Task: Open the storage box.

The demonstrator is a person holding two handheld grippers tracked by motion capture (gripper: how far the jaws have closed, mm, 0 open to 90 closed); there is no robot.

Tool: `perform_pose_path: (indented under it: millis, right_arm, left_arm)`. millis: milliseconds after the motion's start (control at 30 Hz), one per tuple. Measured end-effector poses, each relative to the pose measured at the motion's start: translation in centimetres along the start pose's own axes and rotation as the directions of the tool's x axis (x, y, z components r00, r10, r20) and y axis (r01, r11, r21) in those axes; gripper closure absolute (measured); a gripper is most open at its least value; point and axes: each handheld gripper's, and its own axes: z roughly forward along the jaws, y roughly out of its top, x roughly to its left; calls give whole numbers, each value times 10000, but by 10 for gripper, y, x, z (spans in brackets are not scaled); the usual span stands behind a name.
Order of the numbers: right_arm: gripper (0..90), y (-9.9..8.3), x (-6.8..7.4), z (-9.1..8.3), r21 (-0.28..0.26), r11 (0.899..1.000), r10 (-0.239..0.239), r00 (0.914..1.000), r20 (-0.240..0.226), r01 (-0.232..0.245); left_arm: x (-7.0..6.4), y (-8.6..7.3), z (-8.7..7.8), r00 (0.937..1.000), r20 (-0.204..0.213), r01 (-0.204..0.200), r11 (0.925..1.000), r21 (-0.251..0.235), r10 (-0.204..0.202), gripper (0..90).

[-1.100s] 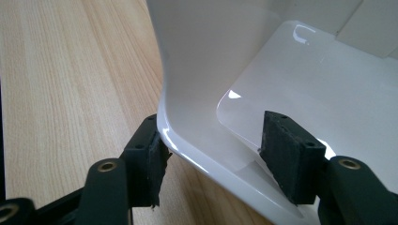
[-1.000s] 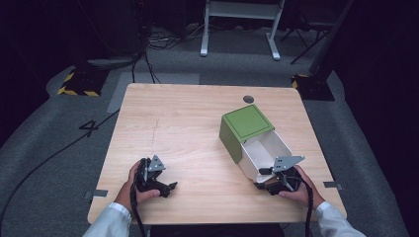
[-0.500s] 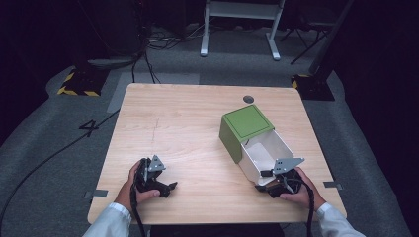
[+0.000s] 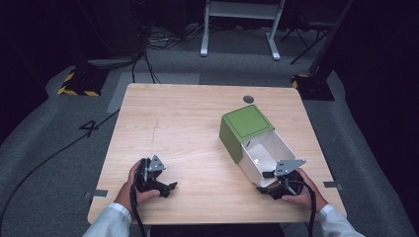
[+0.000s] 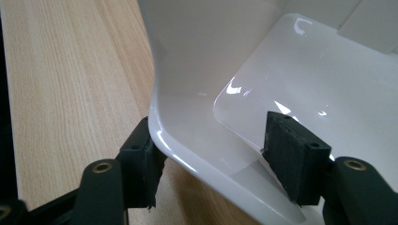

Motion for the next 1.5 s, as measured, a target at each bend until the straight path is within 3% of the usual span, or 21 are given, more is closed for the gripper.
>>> perform_pose_path:
  millis: [667, 1200, 1500]
  right_arm:
    - [239, 6, 1, -21, -551, 9985, 22, 9985, 540, 8]
    - [216, 5, 1, -44, -907, 9956, -123, 9946, 1029, 217]
    - [216, -2, 0, -60, -1183, 9930, 105, 9902, 1396, 61]
  left_arm:
    - [0, 0, 0, 10000, 0, 1, 10000, 2, -1, 5]
    - [0, 0, 0, 10000, 2, 4, 10000, -3, -4, 5]
    - [0, 0, 0, 10000, 1, 3, 10000, 1, -3, 5]
